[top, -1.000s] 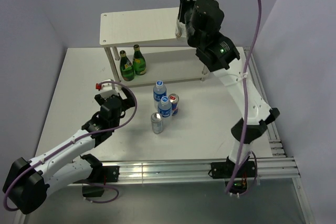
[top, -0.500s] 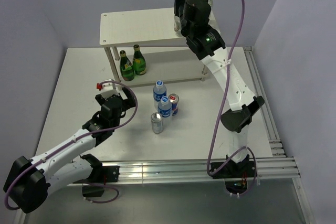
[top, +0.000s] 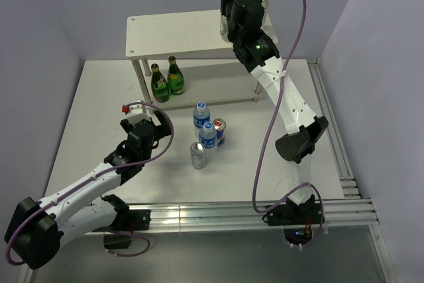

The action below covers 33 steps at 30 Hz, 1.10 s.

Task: Place and organize the beverage onto the shelf

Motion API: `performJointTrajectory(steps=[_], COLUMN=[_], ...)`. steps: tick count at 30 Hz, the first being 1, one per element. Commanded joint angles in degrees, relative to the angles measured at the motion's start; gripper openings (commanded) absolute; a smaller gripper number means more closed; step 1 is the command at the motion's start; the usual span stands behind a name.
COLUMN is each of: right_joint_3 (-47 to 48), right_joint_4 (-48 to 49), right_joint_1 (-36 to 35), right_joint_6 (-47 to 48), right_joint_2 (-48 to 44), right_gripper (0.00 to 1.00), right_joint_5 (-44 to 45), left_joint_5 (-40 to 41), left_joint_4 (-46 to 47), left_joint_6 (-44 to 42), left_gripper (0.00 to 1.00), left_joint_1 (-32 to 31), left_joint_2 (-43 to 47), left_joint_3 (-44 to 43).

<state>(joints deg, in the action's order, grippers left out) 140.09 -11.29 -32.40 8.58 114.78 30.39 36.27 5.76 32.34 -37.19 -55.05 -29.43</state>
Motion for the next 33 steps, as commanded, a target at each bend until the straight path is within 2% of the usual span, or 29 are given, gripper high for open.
performJointTrajectory(steps=[1,4,7,8,10,11,12,14,19,20,23,27,33], right_joint_3=[-0.1,-0.3,-1.3,-1.6,-2.7,-3.1,-3.2,-3.2,-4.4,-4.9,-9.7,-21.1,-27.4], right_joint_4=[11.1,11.1,11.0,11.1,11.1,11.1,11.1,11.1,11.0,11.0,12.9,18.3,19.7], right_joint_1=[0.3,0.3,0.3,0.2,0.2,0.2,0.2,0.1,-0.1,-0.2,-1.2,-3.0,-5.4], right_joint_6=[-0.2,-0.1,-0.2,-0.2,-0.4,-0.4,-0.5,-0.5,-0.7,-0.7,-0.2,0.1,0.3], right_joint_2=[-2.1,-1.4,-1.7,-1.8,-2.4,-2.5,-2.5,-2.5,-3.5,-3.9,-7.0,-13.1,-18.4], right_gripper=[0.00,0.01,0.25,0.41,0.53,0.64,0.67,0.73,0.77,0.86,0.94,0.97,0.98], right_joint_5=[-0.2,-0.1,0.4,0.5,0.5,0.5,0.6,0.7,1.3,1.7,3.4,4.8,7.7], left_joint_5=[-0.2,-0.3,-0.2,-0.2,-0.1,-0.1,-0.2,-0.1,-0.1,-0.1,0.0,-0.1,-0.1], left_joint_4=[1.3,1.2,1.2,1.2,1.2,1.1,1.2,1.1,1.1,1.0,0.9,0.8,0.7], left_joint_6=[-0.5,-0.4,-0.4,-0.4,-0.4,-0.4,-0.5,-0.4,-0.5,-0.5,-0.5,-0.4,-0.3], left_gripper=[0.99,0.99,0.99,0.99,0.99,0.99,0.99,0.99,0.99,0.99,0.99,0.99,0.99], left_joint_1=[0.3,0.4,0.3,0.4,0.3,0.4,0.4,0.4,0.4,0.5,0.4,0.5,0.4], left_joint_2=[-0.4,-0.4,-0.3,-0.2,-0.1,-0.1,-0.1,0.0,0.4,0.4,0.5,0.7,1.3], left_joint_3=[-0.2,-0.2,-0.1,-0.1,-0.1,-0.1,-0.1,-0.1,0.0,0.0,0.0,0.1,0.2])
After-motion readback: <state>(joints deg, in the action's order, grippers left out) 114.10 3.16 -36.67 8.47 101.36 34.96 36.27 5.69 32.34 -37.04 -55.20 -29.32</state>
